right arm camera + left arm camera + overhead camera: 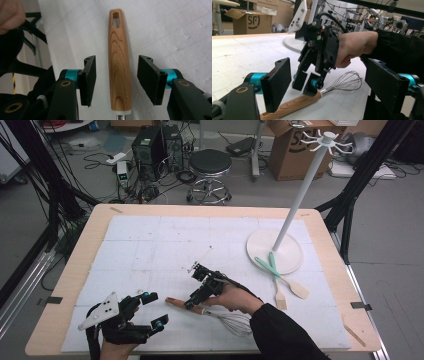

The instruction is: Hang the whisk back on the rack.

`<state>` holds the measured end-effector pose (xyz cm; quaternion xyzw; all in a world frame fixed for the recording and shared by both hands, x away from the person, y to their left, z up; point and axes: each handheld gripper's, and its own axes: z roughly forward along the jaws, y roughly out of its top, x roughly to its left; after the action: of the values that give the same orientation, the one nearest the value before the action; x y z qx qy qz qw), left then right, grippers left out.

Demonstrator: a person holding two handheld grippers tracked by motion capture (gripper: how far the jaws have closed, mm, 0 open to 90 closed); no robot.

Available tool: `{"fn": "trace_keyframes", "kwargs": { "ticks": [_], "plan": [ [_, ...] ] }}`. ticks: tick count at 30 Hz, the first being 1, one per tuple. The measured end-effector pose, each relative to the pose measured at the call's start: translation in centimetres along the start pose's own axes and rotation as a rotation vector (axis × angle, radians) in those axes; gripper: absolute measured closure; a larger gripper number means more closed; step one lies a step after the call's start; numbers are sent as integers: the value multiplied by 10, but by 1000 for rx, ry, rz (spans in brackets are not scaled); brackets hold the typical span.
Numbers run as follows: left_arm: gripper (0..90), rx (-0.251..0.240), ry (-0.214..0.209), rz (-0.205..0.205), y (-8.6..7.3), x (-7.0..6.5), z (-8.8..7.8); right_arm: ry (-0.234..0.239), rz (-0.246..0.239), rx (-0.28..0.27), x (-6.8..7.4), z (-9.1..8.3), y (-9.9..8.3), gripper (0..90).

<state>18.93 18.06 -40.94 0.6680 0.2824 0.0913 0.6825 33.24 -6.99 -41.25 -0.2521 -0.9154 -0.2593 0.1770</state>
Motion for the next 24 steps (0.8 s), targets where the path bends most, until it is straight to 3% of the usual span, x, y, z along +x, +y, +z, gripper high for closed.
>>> {"fn": "trace_keyframes", "kwargs": {
  "ticks": [4,13,17,20,24],
  "plan": [
    [216,-5,3,-3,0,1,-1,-31,-3,61,0,9,-1,490],
    [216,-6,1,-2,0,2,-1,-73,-63,94,8,15,-1,494],
    [216,-13,-11,-6,0,2,0,-141,-123,109,16,18,-1,515],
    [216,-13,-8,-11,-1,1,1,-221,-171,123,22,20,-1,626],
    [217,-10,-9,-9,0,1,1,-269,-202,127,28,22,-2,655]
  ]
}}
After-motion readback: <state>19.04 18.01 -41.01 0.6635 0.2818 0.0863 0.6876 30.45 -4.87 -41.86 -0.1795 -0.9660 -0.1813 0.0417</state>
